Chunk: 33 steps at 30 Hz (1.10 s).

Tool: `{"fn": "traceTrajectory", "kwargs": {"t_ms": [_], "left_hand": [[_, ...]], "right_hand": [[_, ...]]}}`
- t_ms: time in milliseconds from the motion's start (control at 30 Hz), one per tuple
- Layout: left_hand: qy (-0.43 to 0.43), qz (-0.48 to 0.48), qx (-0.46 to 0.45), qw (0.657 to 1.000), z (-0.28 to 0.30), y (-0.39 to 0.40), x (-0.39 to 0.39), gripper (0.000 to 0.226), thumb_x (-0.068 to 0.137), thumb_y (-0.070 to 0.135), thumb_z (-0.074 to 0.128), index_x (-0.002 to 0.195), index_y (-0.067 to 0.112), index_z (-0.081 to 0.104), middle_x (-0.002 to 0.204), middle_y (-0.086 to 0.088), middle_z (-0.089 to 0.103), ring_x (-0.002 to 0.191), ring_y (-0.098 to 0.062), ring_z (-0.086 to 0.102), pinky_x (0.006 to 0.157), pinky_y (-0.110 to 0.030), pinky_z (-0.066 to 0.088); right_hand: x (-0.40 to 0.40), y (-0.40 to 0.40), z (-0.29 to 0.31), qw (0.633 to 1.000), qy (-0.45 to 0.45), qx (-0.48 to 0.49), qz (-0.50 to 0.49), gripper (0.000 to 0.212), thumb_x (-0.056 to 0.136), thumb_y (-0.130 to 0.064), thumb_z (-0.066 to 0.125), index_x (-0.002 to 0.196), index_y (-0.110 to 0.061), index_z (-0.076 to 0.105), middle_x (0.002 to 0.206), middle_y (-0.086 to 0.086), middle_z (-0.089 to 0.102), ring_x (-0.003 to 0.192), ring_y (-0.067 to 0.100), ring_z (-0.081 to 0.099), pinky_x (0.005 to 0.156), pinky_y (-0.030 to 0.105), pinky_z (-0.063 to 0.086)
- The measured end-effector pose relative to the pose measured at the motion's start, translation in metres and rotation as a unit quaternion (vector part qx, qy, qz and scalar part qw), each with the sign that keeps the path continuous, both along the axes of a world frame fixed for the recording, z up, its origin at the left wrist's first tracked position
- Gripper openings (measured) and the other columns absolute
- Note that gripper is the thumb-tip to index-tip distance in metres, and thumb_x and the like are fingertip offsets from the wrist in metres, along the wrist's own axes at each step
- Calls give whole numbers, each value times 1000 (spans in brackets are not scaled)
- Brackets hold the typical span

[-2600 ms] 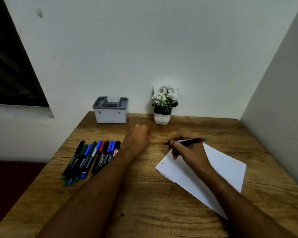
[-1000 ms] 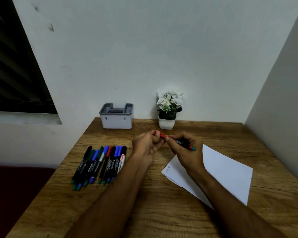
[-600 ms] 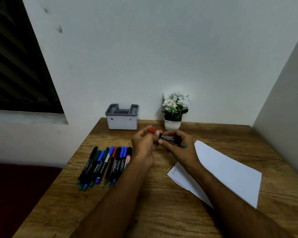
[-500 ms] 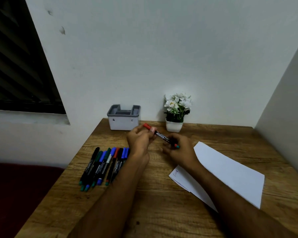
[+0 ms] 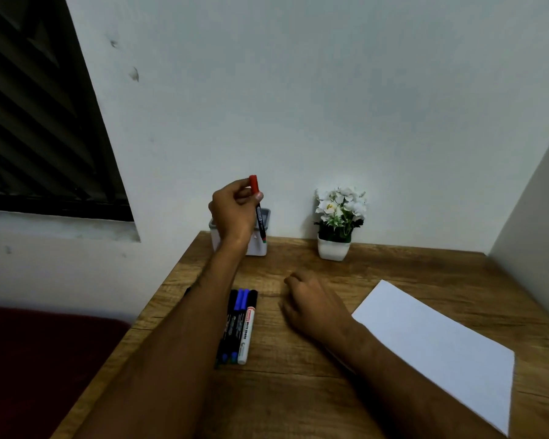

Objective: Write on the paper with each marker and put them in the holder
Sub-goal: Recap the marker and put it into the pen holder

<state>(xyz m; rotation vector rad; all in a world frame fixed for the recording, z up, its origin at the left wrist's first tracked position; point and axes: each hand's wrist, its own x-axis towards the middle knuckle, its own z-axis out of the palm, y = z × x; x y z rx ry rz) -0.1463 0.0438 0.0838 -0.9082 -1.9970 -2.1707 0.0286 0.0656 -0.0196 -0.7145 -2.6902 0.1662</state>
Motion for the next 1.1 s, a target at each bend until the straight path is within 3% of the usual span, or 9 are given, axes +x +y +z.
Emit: {"fn": "traceTrajectory", "kwargs": {"t_ms": [133,333,767,967,1100], "left_hand": [[28,-4,-12,1000,1,11,-9,39,79,4,79,117,6,71,98,-3,73,88,-7,67,76,-8,51],[26,8,-31,999,1,23,-23,39,80,6,79,117,4,70,105,-10,74,89,-8,66,82,-17,51],[28,36,-7,999,6,45,-28,37,79,9,80,115,5,72,106,-10,75,91,-10,67,89,-26,54],[38,13,-103,994,-14,51,-26,33,79,5,80,112,3,73,104,-11,74,91,-13,67,79,-17,47],[29,1,-154,988,-31,51,-29,32,77,5,81,108,3,74,103,-11,74,95,-20,69,79,-20,49]], "right_hand": [[-18,9,13,1000,4,25,16,35,99,-30,57,127,-9,61,129,9,59,118,24,52,97,35,49],[-41,17,25,999,27,36,23,30,98,-29,61,120,-9,63,126,10,60,116,23,53,95,35,48],[-47,24,22,999,25,25,14,38,99,-31,62,128,-7,61,132,11,60,120,24,53,100,37,49],[-48,25,23,1000,19,21,13,38,100,-32,60,128,-6,61,133,12,58,121,25,52,101,37,48],[-47,28,21,1000,22,15,10,36,99,-31,61,128,-8,60,132,10,59,120,23,53,100,35,50]]}}
